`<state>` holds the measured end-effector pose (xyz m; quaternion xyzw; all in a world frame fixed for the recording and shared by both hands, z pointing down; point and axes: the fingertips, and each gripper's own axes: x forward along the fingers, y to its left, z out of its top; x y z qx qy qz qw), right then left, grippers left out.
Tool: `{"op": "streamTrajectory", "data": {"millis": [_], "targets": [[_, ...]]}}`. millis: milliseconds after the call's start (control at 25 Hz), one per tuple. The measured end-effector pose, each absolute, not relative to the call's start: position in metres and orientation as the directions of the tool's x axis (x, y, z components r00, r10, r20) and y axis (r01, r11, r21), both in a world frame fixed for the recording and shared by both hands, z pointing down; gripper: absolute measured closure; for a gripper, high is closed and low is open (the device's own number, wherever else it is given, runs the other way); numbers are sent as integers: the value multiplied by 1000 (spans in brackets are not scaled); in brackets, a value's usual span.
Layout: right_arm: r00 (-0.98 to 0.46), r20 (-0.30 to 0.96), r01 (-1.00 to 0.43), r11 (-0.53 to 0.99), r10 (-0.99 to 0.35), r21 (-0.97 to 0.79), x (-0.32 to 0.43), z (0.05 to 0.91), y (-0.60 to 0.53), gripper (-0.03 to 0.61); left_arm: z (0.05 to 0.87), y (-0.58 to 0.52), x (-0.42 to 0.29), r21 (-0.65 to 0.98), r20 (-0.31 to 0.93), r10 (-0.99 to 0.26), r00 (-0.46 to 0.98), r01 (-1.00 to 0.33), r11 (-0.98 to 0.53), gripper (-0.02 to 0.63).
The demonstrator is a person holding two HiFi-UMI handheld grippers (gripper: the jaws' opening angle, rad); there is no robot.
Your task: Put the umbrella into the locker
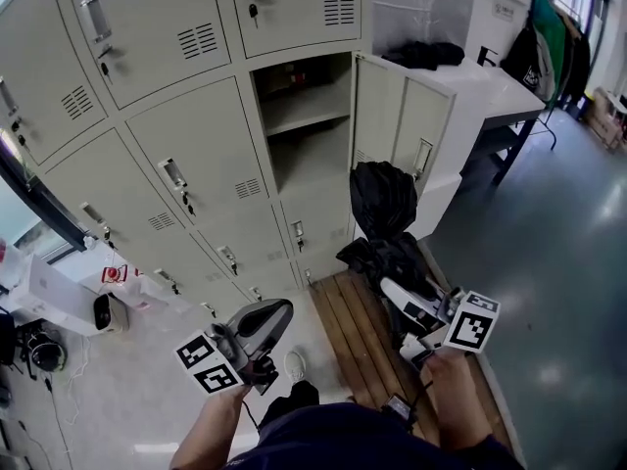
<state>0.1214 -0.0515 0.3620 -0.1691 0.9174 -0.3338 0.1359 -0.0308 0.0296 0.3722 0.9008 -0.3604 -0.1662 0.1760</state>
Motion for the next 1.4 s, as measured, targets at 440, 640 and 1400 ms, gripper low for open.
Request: {"op": "streamTrajectory", "data": {"millis": [440,640,1400], "targets": [[-804,77,-551,689,-590,-471,25,363,-205,368,380,-68,-127,405,-140,-662,736,-567,-717,614],[-724,166,-675,640,-669,-366,-16,361,-271,368,388,-94,-160,427,-150,-617,772,-513,-745,614],[-384,382,-867,471,-841,165,-94,334,-463,368,398,-125,-188,446,-174,-498,849,-383,-809,614]]}}
